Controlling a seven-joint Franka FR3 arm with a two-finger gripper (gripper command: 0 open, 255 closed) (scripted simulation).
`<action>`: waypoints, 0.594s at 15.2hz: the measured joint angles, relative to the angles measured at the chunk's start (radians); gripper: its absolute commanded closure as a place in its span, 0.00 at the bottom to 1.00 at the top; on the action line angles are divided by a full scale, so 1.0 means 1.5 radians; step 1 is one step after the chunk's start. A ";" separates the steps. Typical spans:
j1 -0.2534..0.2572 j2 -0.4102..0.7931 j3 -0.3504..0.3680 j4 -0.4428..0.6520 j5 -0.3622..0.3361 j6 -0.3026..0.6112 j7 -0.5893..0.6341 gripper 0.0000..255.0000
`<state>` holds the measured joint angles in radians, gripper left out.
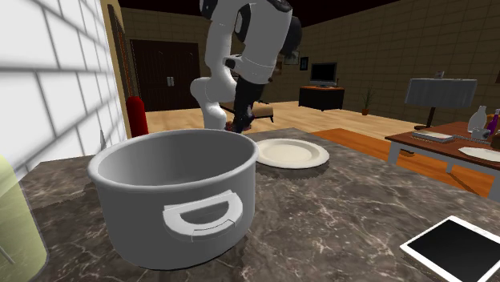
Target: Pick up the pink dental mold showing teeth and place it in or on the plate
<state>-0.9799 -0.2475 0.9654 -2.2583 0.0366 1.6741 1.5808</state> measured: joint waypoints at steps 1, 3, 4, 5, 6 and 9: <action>0.002 -0.008 -0.004 0.005 0.004 -0.010 -0.005 1.00; 0.002 -0.015 -0.011 0.017 0.005 -0.027 -0.013 1.00; 0.003 -0.019 -0.014 0.023 0.006 -0.036 -0.017 1.00; 0.004 -0.024 -0.016 0.026 0.009 -0.042 -0.019 1.00; 0.002 -0.012 -0.007 0.042 0.005 -0.049 -0.009 1.00; -0.006 0.064 0.046 0.104 -0.025 -0.067 0.062 1.00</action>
<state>-0.9894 -0.1513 1.0351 -2.1030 -0.0011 1.5730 1.6735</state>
